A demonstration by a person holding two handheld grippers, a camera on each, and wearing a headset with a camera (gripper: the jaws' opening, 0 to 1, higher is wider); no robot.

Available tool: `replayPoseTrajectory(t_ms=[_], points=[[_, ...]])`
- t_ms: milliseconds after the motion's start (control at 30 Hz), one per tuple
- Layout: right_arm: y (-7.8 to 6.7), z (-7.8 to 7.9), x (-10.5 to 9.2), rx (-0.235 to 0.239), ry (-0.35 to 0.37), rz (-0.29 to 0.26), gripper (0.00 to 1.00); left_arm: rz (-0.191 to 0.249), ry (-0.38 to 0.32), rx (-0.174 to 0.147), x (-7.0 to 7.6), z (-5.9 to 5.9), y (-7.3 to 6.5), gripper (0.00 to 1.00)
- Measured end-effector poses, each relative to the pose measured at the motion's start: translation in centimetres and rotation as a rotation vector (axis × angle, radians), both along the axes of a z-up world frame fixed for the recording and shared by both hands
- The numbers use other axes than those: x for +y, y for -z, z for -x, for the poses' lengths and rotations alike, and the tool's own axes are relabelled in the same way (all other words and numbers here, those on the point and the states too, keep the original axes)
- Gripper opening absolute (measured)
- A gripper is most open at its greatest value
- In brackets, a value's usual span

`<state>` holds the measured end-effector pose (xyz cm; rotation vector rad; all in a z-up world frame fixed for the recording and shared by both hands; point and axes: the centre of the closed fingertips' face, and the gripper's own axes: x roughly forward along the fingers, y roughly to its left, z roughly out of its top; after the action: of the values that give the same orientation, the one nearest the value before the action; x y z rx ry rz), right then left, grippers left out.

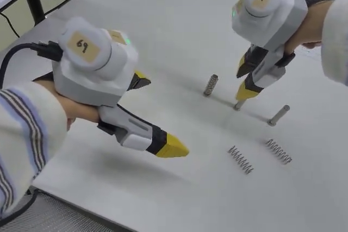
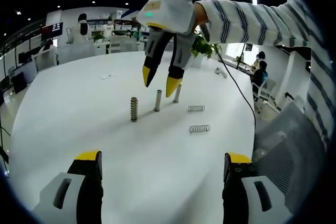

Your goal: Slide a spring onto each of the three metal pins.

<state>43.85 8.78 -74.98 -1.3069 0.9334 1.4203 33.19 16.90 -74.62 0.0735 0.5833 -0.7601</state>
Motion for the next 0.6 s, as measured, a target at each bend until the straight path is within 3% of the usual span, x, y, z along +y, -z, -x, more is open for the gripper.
replayPoseTrajectory(t_ms=[267,400,600], points=[[-2.0,0.5,-0.7,-0.029,0.043,-0.062,0.34,-0.002,0.01,0.005,-0.2,0.4,-0.1,0.94],[-2.8,0.3,-1.2,-0.038,0.069,-0.09,0.34,0.043,-0.017,-0.016,-0.2,0.1,-1.3,0.96],[-3.8,1.8,-2.7,-0.035,0.085,-0.103,0.35,0.092,-0.036,-0.026,0.0,-0.1,-2.6,0.96]])
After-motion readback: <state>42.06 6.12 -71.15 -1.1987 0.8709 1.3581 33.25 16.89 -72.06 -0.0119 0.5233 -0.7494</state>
